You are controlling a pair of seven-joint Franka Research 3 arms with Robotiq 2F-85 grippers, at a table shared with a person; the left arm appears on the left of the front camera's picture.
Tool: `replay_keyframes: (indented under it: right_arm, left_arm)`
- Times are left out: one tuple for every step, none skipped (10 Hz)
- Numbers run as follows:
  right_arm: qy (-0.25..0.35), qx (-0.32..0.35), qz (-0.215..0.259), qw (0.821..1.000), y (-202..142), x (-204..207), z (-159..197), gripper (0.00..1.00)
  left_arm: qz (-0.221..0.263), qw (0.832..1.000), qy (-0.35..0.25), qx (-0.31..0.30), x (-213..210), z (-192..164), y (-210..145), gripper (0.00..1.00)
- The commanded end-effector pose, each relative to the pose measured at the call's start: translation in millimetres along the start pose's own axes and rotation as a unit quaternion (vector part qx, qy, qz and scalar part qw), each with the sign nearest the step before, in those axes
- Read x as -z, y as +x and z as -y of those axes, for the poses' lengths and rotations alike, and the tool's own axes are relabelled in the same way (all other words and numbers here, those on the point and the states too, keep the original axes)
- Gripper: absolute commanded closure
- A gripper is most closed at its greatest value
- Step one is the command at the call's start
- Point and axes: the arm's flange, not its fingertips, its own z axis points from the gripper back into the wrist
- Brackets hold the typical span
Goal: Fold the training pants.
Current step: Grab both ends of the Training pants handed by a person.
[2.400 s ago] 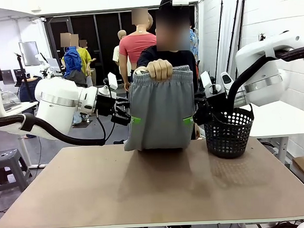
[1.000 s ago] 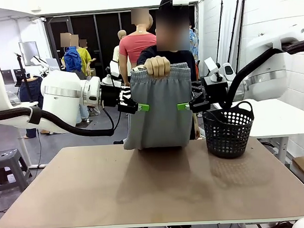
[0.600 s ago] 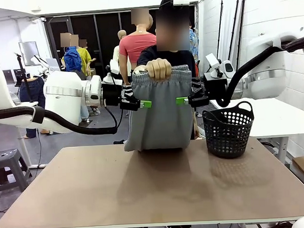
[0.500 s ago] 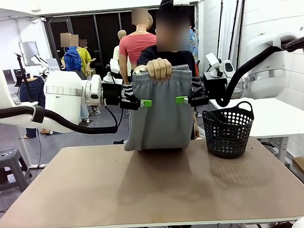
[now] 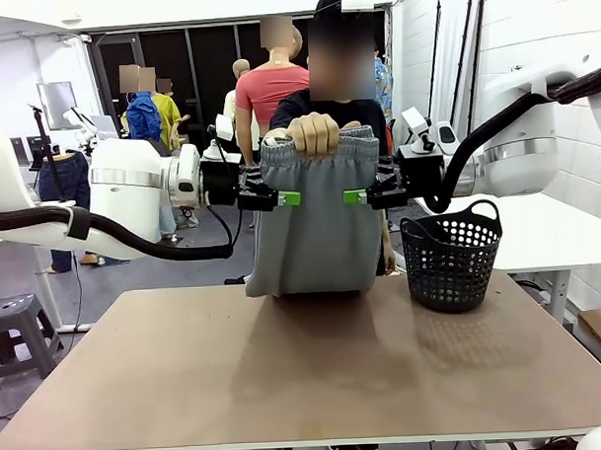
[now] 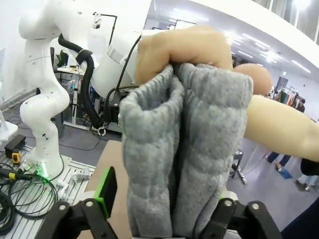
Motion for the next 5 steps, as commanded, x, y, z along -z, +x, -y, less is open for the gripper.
replay_keyframes:
  right_arm:
    - [-0.009, 0.016, 0.004, 1.000, 5.3, 3.8, 7.5, 0.59]
    - [-0.006, 0.018, 0.009, 1.000, 6.8, 3.1, 7.1, 0.79]
    - [-0.004, 0.021, 0.010, 1.000, 6.3, 3.0, 7.5, 0.99]
    - [0.001, 0.026, 0.012, 1.000, 5.5, 3.0, 8.2, 1.00]
    - [0.004, 0.028, 0.014, 0.999, 5.8, 3.3, 8.4, 1.00]
  left_arm:
    - [0.024, 1.000, 0.000, -0.013, 0.9, -4.2, 3.9, 0.58]
    - [0.024, 1.000, 0.002, -0.015, 1.0, -5.3, 3.1, 0.78]
    - [0.025, 1.000, 0.001, -0.016, 1.8, -6.1, 1.9, 0.98]
    - [0.027, 0.999, 0.001, -0.018, 2.0, -6.1, 1.7, 1.00]
    - [0.026, 0.999, 0.002, -0.019, 1.8, -6.4, 0.5, 1.00]
